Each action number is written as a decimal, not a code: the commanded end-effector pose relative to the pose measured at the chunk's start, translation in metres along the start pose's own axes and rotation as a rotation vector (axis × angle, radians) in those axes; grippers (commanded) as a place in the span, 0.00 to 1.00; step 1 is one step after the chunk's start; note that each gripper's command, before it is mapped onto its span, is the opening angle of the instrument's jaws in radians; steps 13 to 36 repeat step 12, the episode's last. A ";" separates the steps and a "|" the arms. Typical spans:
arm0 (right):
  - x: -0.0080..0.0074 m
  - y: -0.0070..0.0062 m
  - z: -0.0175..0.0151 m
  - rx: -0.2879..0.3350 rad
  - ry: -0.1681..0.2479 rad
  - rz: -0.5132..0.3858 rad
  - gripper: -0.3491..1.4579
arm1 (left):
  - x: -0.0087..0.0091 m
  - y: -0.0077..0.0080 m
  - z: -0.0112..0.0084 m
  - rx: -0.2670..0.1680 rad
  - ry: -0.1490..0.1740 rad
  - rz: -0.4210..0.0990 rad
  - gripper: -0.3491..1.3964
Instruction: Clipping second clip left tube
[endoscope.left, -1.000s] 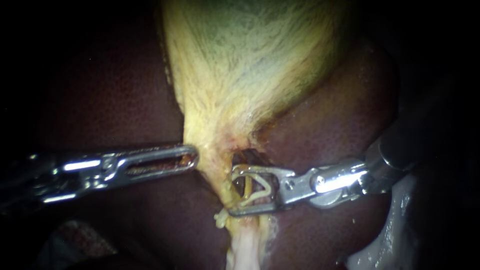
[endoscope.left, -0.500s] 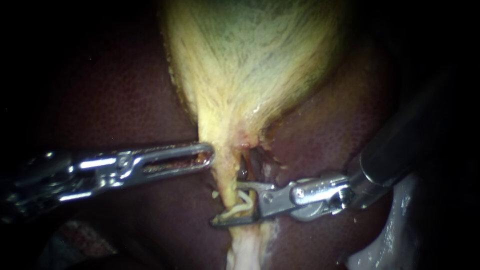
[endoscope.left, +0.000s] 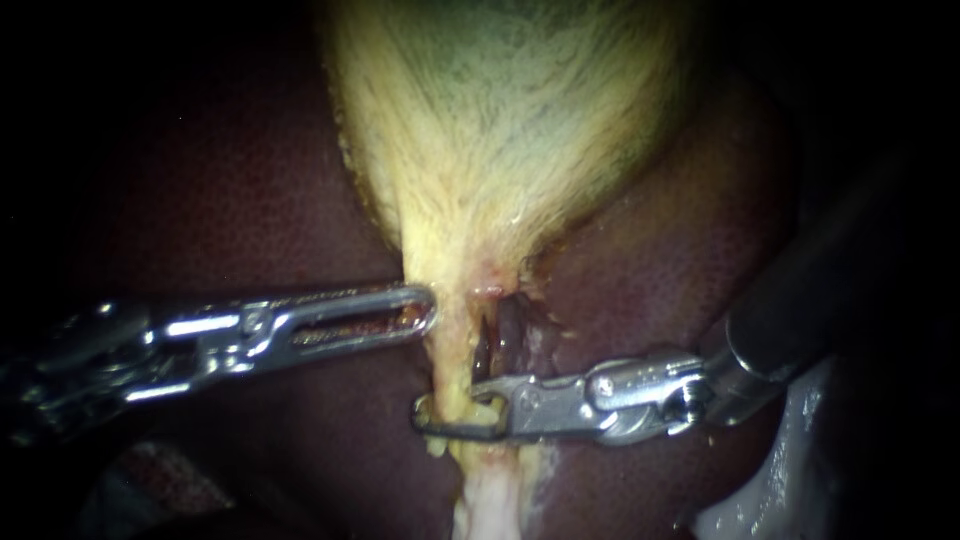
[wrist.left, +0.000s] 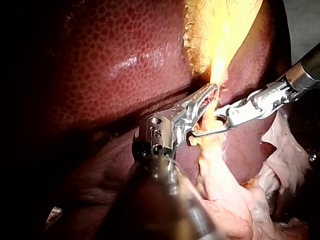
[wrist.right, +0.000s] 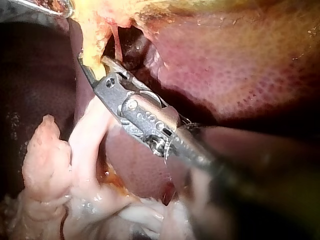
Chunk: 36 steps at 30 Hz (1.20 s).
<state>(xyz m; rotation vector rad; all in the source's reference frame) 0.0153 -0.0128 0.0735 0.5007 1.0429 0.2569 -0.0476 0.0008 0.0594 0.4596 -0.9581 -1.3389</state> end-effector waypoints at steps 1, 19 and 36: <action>-0.0002 0.0000 0.0001 0.001 -0.001 0.001 0.00 | 0.0000 0.0000 0.0000 0.000 0.000 0.000 0.01; -0.0004 0.0000 0.0000 0.002 -0.001 0.006 0.00 | -0.0001 0.0003 0.0002 0.002 0.001 0.001 0.01; -0.0004 0.0000 0.0000 0.002 -0.001 0.006 0.00 | -0.0001 0.0003 0.0002 0.002 0.001 0.001 0.01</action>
